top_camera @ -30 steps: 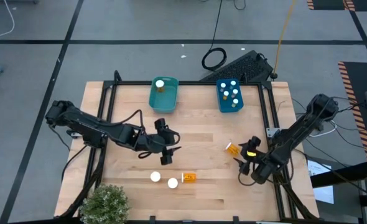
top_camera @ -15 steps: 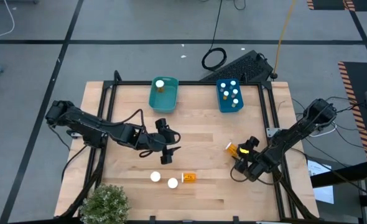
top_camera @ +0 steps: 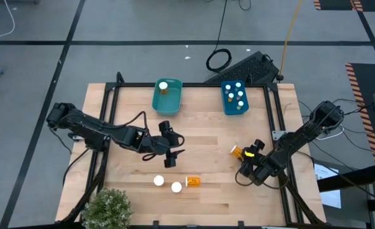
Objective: Pick and place medicine bottles into bin by pill shape (circle, oval)
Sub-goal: Put the big orange pill bottle into the green bin
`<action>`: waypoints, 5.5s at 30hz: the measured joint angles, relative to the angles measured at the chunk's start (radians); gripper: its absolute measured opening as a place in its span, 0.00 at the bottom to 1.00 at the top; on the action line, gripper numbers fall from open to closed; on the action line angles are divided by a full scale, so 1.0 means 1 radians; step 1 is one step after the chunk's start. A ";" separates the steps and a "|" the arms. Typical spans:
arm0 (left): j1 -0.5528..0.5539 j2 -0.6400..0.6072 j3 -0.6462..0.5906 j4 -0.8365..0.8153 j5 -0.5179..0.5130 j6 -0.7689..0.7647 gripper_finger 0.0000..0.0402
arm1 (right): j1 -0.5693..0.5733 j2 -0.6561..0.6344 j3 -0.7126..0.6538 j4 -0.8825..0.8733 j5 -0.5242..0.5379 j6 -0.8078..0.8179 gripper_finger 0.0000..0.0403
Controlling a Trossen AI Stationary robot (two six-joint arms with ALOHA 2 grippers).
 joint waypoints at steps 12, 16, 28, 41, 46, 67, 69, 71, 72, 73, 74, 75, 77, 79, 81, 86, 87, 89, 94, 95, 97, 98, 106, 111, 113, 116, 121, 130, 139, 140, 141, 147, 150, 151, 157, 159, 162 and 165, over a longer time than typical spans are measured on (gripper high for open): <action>0.000 0.000 0.000 0.034 -0.001 0.062 0.69 | 0.000 -0.042 -0.001 0.106 -0.001 -0.076 0.46; 0.000 0.000 0.000 0.079 -0.001 0.119 0.69 | -0.001 -0.090 -0.001 0.208 0.001 -0.177 0.46; -0.017 0.000 0.000 0.155 0.001 0.301 0.69 | -0.037 -0.198 -0.001 0.687 -0.044 -0.760 0.46; -0.086 0.007 0.000 0.273 0.031 0.301 0.86 | -0.170 -0.203 -0.001 0.976 -0.075 -1.181 0.46; -0.081 0.066 0.001 0.402 0.058 0.296 0.98 | -0.204 -0.198 -0.001 1.009 -0.076 -1.201 0.46; 0.015 0.312 0.092 0.574 0.164 0.296 0.95 | -0.211 -0.105 0.000 1.073 -0.074 -1.205 0.46; 0.015 0.323 0.097 0.572 0.174 0.288 0.95 | -0.211 -0.105 0.000 1.070 -0.073 -1.205 0.46; 0.016 0.334 0.104 0.571 0.175 0.277 0.95 | -0.212 -0.105 0.000 1.077 -0.072 -1.204 0.46; 0.017 0.338 0.106 0.572 0.174 0.273 0.94 | -0.212 -0.105 0.000 1.076 -0.071 -1.201 0.46; 0.017 0.340 0.107 0.575 0.174 0.273 0.93 | -0.212 -0.105 0.000 1.076 -0.071 -1.199 0.46; 0.017 0.340 0.107 0.574 0.174 0.274 0.92 | -0.212 -0.105 0.000 1.076 -0.070 -1.198 0.46; 0.017 0.340 0.107 0.575 0.174 0.274 0.90 | -0.212 -0.105 0.000 1.077 -0.069 -1.197 0.46; 0.019 0.340 0.107 0.575 0.174 0.274 0.86 | -0.212 -0.105 0.000 1.077 -0.069 -1.197 0.46; 0.018 0.340 0.107 0.575 0.174 0.274 0.81 | -0.212 -0.105 0.000 1.077 -0.069 -1.197 0.46; 0.018 0.340 0.107 0.575 0.174 0.274 0.76 | -0.212 -0.105 0.000 1.077 -0.069 -1.197 0.46; 0.019 0.340 0.107 0.575 0.174 0.272 0.66 | -0.212 -0.105 0.000 1.077 -0.069 -1.197 0.46; 0.019 0.340 0.107 0.575 0.174 0.272 0.64 | -0.212 -0.105 0.000 1.077 -0.069 -1.197 0.46; 0.019 0.340 0.107 0.575 0.174 0.272 0.61 | -0.212 -0.105 0.000 1.077 -0.069 -1.197 0.46; 0.019 0.340 0.107 0.575 0.173 0.271 0.56 | -0.212 -0.105 0.000 1.076 -0.069 -1.196 0.46; 0.019 0.340 0.107 0.574 0.173 0.272 0.55 | -0.212 -0.105 0.000 1.077 -0.069 -1.196 0.46; 0.019 0.340 0.107 0.574 0.173 0.272 0.55 | -0.212 -0.105 0.000 1.076 -0.069 -1.196 0.46; 0.019 0.340 0.107 0.574 0.173 0.272 0.55 | -0.212 -0.105 0.000 1.076 -0.069 -1.196 0.46; 0.019 0.339 0.108 0.562 0.174 0.277 0.55 | -0.205 -0.106 0.000 1.074 -0.067 -1.148 0.56; 0.019 0.308 0.109 0.507 0.174 0.278 0.55 | -0.203 -0.108 0.000 1.015 0.018 -1.096 0.74; 0.021 0.285 0.108 0.457 0.173 0.278 0.55 | -0.202 -0.111 0.000 0.977 0.039 -1.085 0.81; 0.024 0.231 0.107 0.369 0.147 0.277 0.55 | -0.202 -0.110 -0.001 0.934 0.062 -1.063 0.88; 0.078 0.117 0.118 0.193 0.098 0.242 0.56 | -0.193 -0.110 -0.001 0.856 0.057 -1.000 0.90; 0.326 0.031 0.298 -0.199 0.092 0.250 0.56 | -0.174 -0.110 0.000 0.826 0.056 -0.999 0.83; 0.636 0.031 0.356 -0.272 0.142 0.334 0.56 | -0.174 -0.109 0.000 0.817 0.056 -1.013 0.80; 0.667 0.039 0.356 -0.274 0.163 0.334 0.56 | -0.174 -0.109 0.000 0.817 0.056 -1.013 0.79; 0.693 0.051 0.358 -0.271 0.181 0.334 0.56 | -0.174 -0.109 0.000 0.817 0.056 -1.013 0.79; 0.811 0.150 0.357 -0.269 0.266 0.356 0.56 | -0.178 -0.109 0.000 0.820 0.056 -1.024 0.79; 0.841 0.218 0.357 -0.267 0.287 0.372 0.56 | -0.181 -0.109 0.000 0.830 0.057 -1.045 0.79; 0.851 0.239 0.357 -0.271 0.288 0.379 0.56 | -0.181 -0.109 0.000 0.828 0.057 -1.047 0.79; 0.894 0.335 0.356 -0.274 0.276 0.368 0.56 | -0.186 -0.109 0.000 0.833 0.057 -1.069 0.79; 0.906 0.358 0.356 -0.274 0.272 0.368 0.56 | -0.186 -0.109 0.000 0.833 0.057 -1.073 0.79; 0.921 0.388 0.356 -0.270 0.281 0.367 0.56 | -0.186 -0.109 0.000 0.836 0.057 -1.074 0.79; 0.928 0.418 0.363 -0.275 0.306 0.366 0.56 | -0.190 -0.109 0.000 0.836 0.057 -1.074 0.79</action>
